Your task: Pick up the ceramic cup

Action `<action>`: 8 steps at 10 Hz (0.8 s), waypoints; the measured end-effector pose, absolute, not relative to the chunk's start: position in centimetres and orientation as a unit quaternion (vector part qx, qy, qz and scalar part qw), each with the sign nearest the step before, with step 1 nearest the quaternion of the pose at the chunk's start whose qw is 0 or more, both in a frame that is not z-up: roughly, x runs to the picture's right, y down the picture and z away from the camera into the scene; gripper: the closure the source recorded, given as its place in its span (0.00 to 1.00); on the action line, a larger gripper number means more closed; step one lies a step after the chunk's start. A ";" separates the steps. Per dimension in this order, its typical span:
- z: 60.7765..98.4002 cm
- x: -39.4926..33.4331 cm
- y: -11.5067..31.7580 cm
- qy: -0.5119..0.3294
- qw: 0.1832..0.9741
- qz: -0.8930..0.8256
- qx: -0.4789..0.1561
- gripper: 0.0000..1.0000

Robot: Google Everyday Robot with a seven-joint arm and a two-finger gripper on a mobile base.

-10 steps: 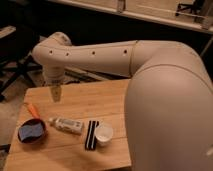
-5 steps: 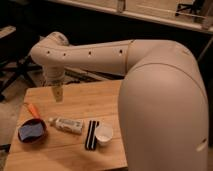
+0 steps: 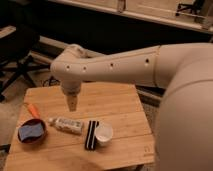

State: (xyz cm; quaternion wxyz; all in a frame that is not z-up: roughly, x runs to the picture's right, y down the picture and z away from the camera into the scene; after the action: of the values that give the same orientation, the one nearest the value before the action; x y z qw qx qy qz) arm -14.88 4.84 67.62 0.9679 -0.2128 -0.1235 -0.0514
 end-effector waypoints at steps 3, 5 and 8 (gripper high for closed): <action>67.4 -9.7 10.5 -0.099 0.970 0.001 -0.221 0.20; 67.7 -5.6 13.0 -0.069 0.972 0.038 -0.220 0.20; 68.8 -1.9 13.3 -0.048 0.974 0.081 -0.207 0.20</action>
State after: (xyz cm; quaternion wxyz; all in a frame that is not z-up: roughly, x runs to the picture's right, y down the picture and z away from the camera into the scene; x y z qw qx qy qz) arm -1.91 13.31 68.77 0.9737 -0.2073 -0.0483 0.0808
